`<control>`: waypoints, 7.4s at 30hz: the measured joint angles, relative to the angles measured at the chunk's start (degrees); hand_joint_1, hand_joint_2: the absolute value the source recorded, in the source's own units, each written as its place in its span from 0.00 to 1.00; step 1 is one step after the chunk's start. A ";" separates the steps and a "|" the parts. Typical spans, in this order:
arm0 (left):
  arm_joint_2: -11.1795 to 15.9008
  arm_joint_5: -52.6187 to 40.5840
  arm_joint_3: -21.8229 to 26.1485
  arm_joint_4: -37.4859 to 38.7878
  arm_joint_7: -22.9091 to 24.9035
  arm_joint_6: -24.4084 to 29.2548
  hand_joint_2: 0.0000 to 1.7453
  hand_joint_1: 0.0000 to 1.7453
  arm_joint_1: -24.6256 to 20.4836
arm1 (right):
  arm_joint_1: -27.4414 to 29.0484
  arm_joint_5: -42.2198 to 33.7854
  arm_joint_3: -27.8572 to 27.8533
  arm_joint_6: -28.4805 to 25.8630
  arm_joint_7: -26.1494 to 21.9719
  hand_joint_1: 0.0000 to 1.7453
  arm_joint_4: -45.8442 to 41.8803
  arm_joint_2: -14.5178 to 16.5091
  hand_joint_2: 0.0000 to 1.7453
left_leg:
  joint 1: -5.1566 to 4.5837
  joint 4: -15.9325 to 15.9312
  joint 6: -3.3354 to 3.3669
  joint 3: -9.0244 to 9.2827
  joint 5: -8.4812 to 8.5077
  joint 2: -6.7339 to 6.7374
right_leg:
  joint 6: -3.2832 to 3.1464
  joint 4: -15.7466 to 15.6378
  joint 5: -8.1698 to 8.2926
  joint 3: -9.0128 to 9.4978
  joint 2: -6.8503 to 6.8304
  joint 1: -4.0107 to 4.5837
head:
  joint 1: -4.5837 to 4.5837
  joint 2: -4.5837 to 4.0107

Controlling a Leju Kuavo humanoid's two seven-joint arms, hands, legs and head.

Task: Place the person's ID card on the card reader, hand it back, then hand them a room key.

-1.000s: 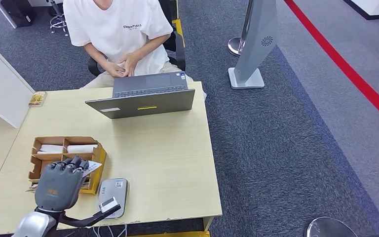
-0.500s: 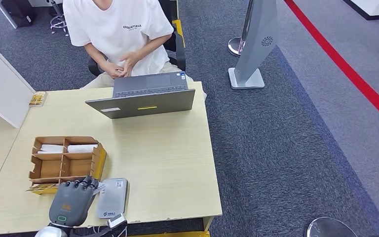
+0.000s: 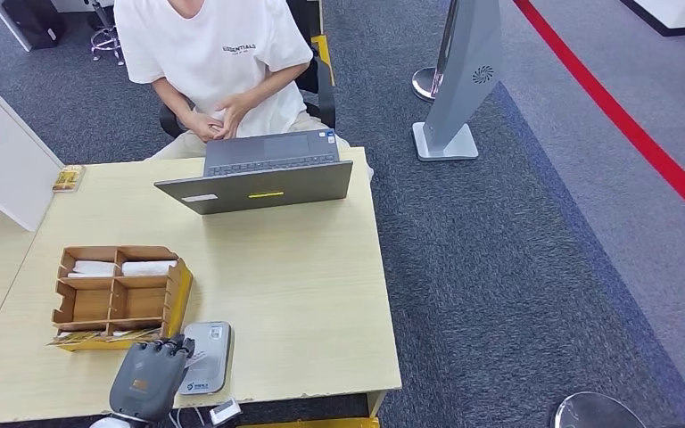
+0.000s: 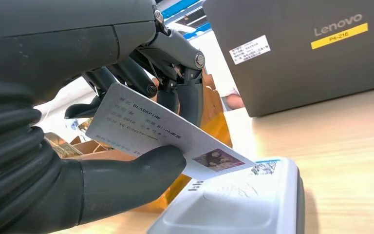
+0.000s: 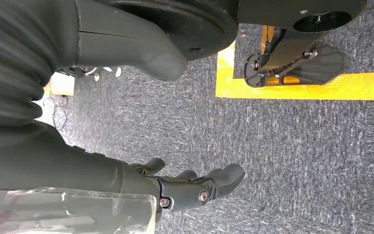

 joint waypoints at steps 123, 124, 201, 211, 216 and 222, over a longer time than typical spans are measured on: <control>3.39 -1.87 3.29 -14.58 -3.39 3.27 1.00 0.00 -11.80 | -0.01 2.92 -3.33 -0.90 1.07 0.00 0.02 0.14 1.00 | 0.03 0.02 -0.01 -0.01 0.03 0.04 | -0.03 0.01 0.04 -0.03 0.07 0.02 | 0.02 0.00; 3.41 -1.65 2.92 -14.75 -2.94 2.37 1.00 0.00 -10.86 | -0.01 2.76 -3.55 -1.03 1.12 0.00 0.02 0.19 1.00 | 0.03 0.02 -0.01 -0.01 0.02 0.03 | -0.03 0.01 0.03 -0.03 0.06 0.02 | 0.02 0.00; 0.45 2.66 6.11 -8.01 5.36 -8.06 1.00 0.00 -0.96 | 0.02 2.95 -6.34 -1.54 2.05 0.00 0.02 0.61 1.00 | 0.03 0.01 -0.02 -0.02 0.02 -0.01 | -0.03 0.01 0.03 -0.02 -0.01 0.03 | 0.02 0.00; -0.54 1.10 7.80 -8.05 7.10 -6.97 1.00 0.00 -0.90 | 0.02 3.14 -6.79 -1.50 2.26 0.00 0.02 0.61 1.00 | 0.03 0.01 -0.02 -0.03 0.01 -0.02 | -0.03 0.01 0.02 -0.02 -0.02 0.03 | 0.02 0.01; -0.89 1.03 8.58 -8.06 7.18 -6.82 1.00 0.00 -0.83 | 0.02 3.20 -6.93 -1.47 2.26 0.00 0.02 0.61 1.00 | 0.03 0.01 -0.02 -0.03 0.01 -0.02 | -0.03 0.01 0.02 -0.02 -0.02 0.03 | 0.02 0.00; -1.28 1.29 8.98 -8.07 7.21 -6.87 1.00 0.00 -0.67 | 0.01 3.30 -7.11 -1.42 2.25 0.00 0.02 0.61 1.00 | 0.03 0.01 -0.02 -0.03 0.01 -0.02 | -0.03 0.01 0.02 -0.02 -0.02 0.03 | 0.02 0.01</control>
